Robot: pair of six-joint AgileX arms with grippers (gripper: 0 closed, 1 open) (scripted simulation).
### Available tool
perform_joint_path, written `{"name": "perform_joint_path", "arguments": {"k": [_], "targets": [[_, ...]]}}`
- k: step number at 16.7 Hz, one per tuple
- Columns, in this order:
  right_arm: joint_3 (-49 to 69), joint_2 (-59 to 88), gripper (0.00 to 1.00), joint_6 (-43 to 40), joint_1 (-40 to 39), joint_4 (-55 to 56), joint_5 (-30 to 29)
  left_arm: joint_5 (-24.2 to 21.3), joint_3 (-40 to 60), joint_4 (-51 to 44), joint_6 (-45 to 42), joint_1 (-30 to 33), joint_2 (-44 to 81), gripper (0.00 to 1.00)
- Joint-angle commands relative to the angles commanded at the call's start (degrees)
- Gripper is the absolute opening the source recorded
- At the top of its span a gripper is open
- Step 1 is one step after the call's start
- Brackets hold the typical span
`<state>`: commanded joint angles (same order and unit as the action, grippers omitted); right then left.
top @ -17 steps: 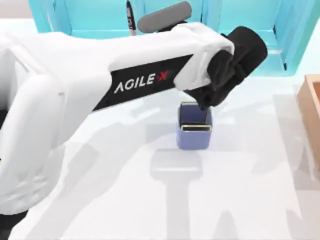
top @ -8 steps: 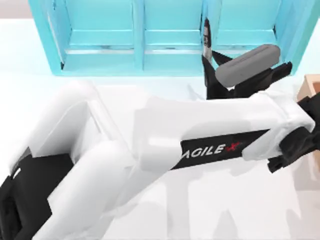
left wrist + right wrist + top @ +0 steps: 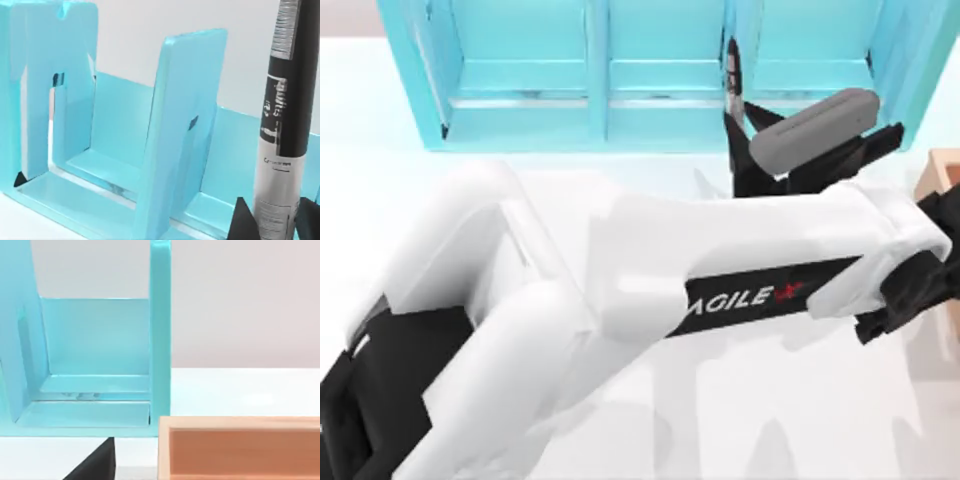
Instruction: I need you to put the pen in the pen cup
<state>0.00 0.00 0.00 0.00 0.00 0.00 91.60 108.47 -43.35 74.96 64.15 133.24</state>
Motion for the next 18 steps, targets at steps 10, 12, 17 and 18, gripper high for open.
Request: {"name": "perform_joint_path", "arguments": {"k": [10,12,17,18], "targets": [[0.0,0.0,1.0,0.0,0.0,0.0,0.0,1.47,6.46,-16.91,5.99,0.21,2.28,0.0],[0.0,0.0,1.0,0.0,0.0,0.0,0.0,1.47,6.46,-16.91,5.99,0.21,2.28,0.0],[0.0,0.0,1.0,0.0,0.0,0.0,0.0,1.47,6.46,-16.91,5.99,0.21,2.28,0.38],[0.0,0.0,1.0,0.0,0.0,0.0,0.0,1.47,6.46,-16.91,5.99,0.21,2.28,0.45]]}}
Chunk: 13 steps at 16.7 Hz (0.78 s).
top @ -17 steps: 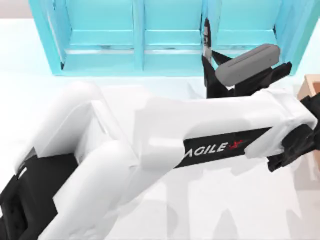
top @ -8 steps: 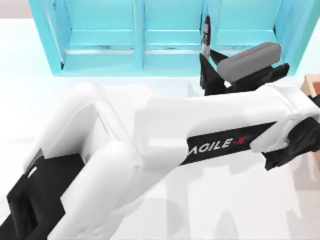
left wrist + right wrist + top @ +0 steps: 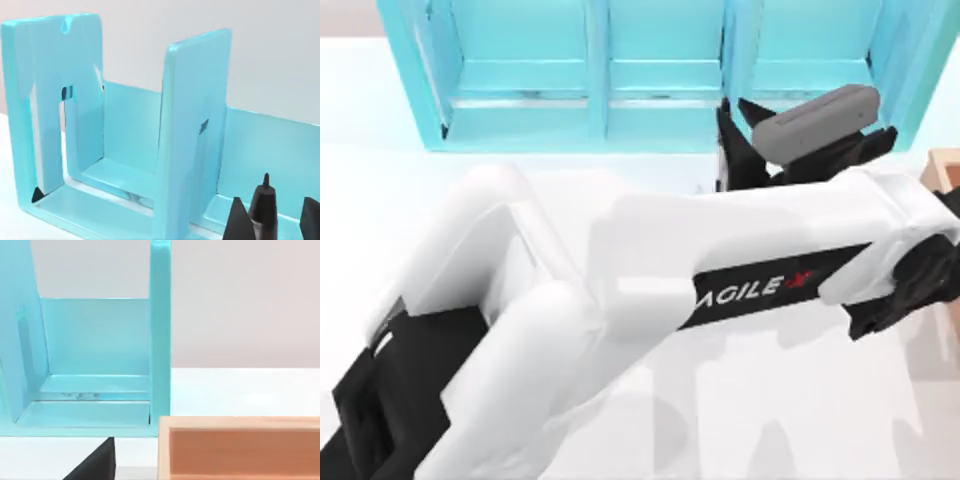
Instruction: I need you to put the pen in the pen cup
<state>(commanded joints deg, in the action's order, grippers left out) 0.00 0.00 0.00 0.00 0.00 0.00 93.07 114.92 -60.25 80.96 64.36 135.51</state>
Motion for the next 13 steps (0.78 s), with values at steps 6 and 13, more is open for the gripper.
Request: {"name": "perform_joint_path", "arguments": {"k": [6,13], "targets": [[0.0,0.0,1.0,0.0,0.0,0.0,0.0,0.0,0.0,0.0,0.0,0.0,0.0,0.9],[0.0,0.0,1.0,0.0,0.0,0.0,0.0,0.0,0.0,0.0,0.0,0.0,0.0,1.0]]}}
